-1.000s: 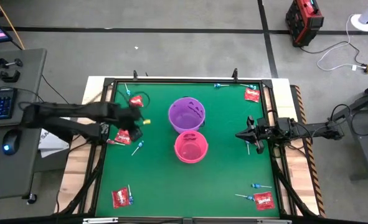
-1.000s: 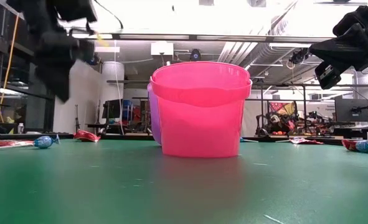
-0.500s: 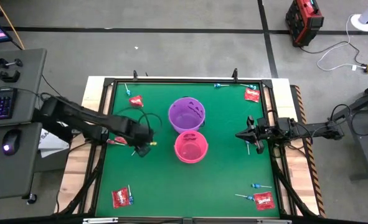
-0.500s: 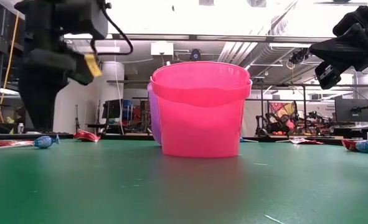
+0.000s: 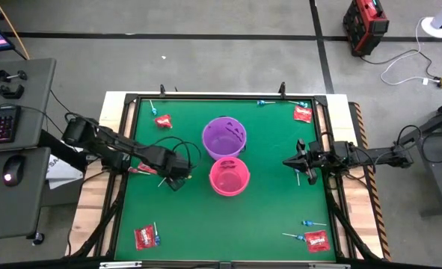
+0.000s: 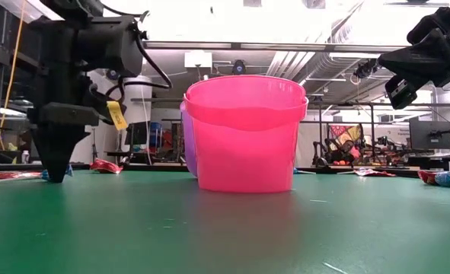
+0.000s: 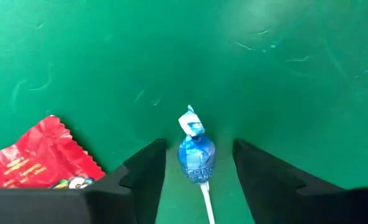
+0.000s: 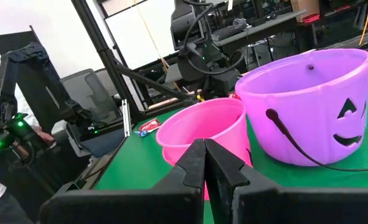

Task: Sort candy by brand, put in halloween buckets
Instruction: Put the blue candy into the pink bucket

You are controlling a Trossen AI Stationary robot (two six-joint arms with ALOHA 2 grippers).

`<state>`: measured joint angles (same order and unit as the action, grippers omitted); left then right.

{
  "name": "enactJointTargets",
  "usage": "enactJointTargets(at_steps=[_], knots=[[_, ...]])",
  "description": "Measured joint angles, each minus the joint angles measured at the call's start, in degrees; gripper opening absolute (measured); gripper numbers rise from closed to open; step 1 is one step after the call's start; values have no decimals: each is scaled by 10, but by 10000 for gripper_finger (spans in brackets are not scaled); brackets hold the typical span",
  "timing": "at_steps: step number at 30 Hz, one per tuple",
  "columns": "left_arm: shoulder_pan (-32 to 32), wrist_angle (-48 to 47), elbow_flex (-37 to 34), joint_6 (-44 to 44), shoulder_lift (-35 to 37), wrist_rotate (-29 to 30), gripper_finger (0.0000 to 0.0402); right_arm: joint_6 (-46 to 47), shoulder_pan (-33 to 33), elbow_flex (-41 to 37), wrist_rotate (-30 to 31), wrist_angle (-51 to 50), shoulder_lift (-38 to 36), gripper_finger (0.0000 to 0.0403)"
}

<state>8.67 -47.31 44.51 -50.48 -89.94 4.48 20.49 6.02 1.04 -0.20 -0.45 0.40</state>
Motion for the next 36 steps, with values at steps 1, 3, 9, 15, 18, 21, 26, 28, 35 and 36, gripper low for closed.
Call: enactJointTargets(at_steps=[1, 3, 9, 15, 18, 21, 26, 28, 35, 36], knots=[[0, 1, 0, 0, 3, -2, 162, 0, 0, 0, 0, 0, 0, 0], [0, 1, -3, -2, 13, -5, 120, 0, 0, 0, 0, 0, 0, 0], [-5, -9, 4, 8, 88, -13, 30, 0, 0, 0, 0, 0, 0, 0], [-23, 40, 73, 78, 163, -14, 46, 0, 0, 0, 0, 0, 0, 0], [-27, 120, 130, 138, 169, -15, 38, 0, 0, 0, 0, 0, 0, 0], [-27, 188, 187, 208, 146, -10, 37, 0, 0, 0, 0, 0, 0, 0], [-27, 234, 247, 295, 73, -7, 51, 0, 0, 0, 0, 0, 0, 0], [-27, 259, 257, 313, 41, -6, 63, 0, 0, 0, 0, 0, 0, 0], [-38, 279, 311, 307, -60, -38, 139, 0, 0, 0, 0, 0, 0, 0], [-39, 277, 321, 309, -68, -45, 151, 0, 0, 0, 0, 0, 0, 0]])
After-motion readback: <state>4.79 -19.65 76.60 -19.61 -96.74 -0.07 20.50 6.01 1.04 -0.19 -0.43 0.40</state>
